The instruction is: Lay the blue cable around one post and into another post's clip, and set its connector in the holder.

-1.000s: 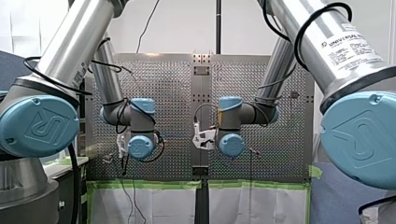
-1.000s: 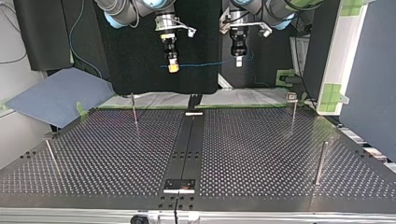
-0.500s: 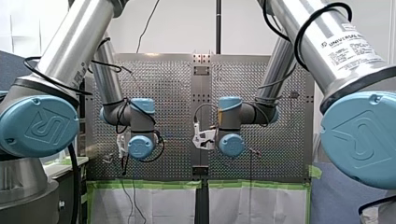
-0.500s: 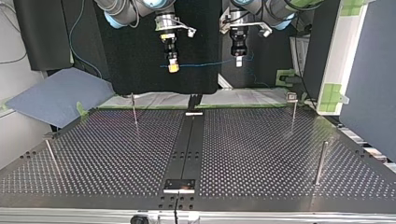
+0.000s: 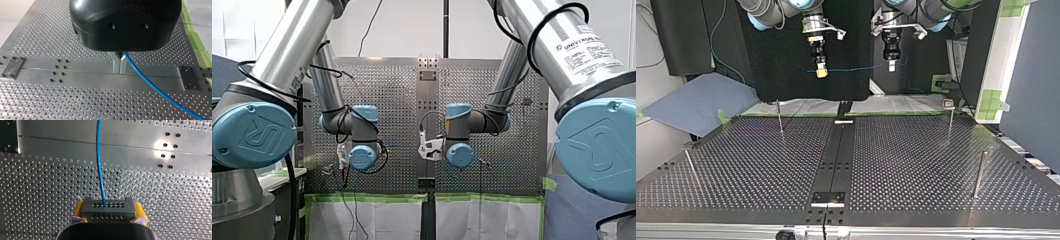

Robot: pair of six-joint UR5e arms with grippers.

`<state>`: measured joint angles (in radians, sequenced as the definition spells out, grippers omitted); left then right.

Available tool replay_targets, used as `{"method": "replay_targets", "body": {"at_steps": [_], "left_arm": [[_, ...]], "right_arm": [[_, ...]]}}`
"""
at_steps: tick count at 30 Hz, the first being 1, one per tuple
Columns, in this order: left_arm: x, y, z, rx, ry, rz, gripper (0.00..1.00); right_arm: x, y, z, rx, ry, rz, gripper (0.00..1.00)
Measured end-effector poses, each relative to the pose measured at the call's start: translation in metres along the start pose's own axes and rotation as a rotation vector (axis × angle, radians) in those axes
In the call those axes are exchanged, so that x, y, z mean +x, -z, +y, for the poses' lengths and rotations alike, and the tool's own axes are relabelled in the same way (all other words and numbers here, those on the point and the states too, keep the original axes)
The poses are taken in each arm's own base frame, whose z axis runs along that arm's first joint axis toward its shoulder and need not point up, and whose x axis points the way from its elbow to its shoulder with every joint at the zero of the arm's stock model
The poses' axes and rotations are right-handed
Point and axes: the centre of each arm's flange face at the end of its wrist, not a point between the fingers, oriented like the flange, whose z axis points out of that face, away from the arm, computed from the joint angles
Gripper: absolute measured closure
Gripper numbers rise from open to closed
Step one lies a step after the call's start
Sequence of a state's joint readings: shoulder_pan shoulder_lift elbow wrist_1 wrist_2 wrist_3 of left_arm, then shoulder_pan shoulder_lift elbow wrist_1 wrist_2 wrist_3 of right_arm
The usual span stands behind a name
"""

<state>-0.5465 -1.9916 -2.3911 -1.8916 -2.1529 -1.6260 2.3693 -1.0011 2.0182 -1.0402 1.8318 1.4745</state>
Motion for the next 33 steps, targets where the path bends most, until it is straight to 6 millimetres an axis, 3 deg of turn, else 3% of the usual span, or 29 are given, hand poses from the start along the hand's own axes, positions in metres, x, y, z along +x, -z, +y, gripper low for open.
{"method": "replay_targets", "body": {"at_steps": [20, 21, 22, 23, 24, 25, 26, 33], "left_arm": [[0.0000, 0.0000, 0.0000, 0.000, 0.000, 0.000, 1.00], [0.0000, 0.0000, 0.0000, 0.000, 0.000, 0.000, 0.93], [0.0000, 0.0000, 0.0000, 0.000, 0.000, 0.000, 0.93], [0.0000, 0.0000, 0.0000, 0.000, 0.000, 0.000, 0.77], [0.0000, 0.0000, 0.0000, 0.000, 0.000, 0.000, 0.69], [0.0000, 0.0000, 0.0000, 0.000, 0.000, 0.000, 0.69], [0.0000, 0.0000, 0.0000, 0.000, 0.000, 0.000, 0.61], [0.0000, 0.0000, 0.0000, 0.000, 0.000, 0.000, 0.61]], "right_arm": [[0.0000, 0.0000, 0.0000, 0.000, 0.000, 0.000, 1.00], [0.0000, 0.0000, 0.0000, 0.000, 0.000, 0.000, 1.00], [0.0000, 0.0000, 0.0000, 0.000, 0.000, 0.000, 1.00], [0.0000, 0.0000, 0.0000, 0.000, 0.000, 0.000, 1.00], [0.0000, 0.0000, 0.0000, 0.000, 0.000, 0.000, 1.00], [0.0000, 0.0000, 0.0000, 0.000, 0.000, 0.000, 1.00], [0.0000, 0.0000, 0.0000, 0.000, 0.000, 0.000, 1.00], [0.0000, 0.0000, 0.0000, 0.000, 0.000, 0.000, 1.00]]}}
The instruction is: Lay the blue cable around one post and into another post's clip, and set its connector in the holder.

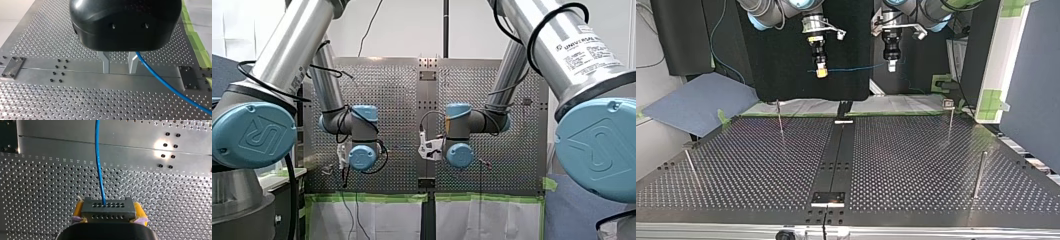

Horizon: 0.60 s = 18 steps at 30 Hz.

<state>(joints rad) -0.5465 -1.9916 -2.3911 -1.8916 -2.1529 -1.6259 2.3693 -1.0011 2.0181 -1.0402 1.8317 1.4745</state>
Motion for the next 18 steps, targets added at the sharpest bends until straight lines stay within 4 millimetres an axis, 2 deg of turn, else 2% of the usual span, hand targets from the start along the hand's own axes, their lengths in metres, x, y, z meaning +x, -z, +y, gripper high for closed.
{"method": "replay_targets", "body": {"at_steps": [1, 2, 10, 18], "left_arm": [[0.000, 0.000, 0.000, 0.000, 0.000, 0.000, 0.61], [0.000, 0.000, 0.000, 0.000, 0.000, 0.000, 0.70], [0.000, -0.001, 0.000, -0.004, 0.000, 0.000, 0.70], [0.007, -0.008, 0.011, -0.057, -0.010, 0.014, 0.70]], "right_arm": [[0.000, 0.000, 0.000, 0.000, 0.000, 0.000, 1.00], [0.000, 0.000, 0.000, 0.000, 0.000, 0.000, 1.00], [-0.001, 0.001, 0.000, 0.002, 0.000, -0.004, 1.00], [-0.008, 0.007, -0.003, 0.017, 0.006, -0.043, 1.00]]}}
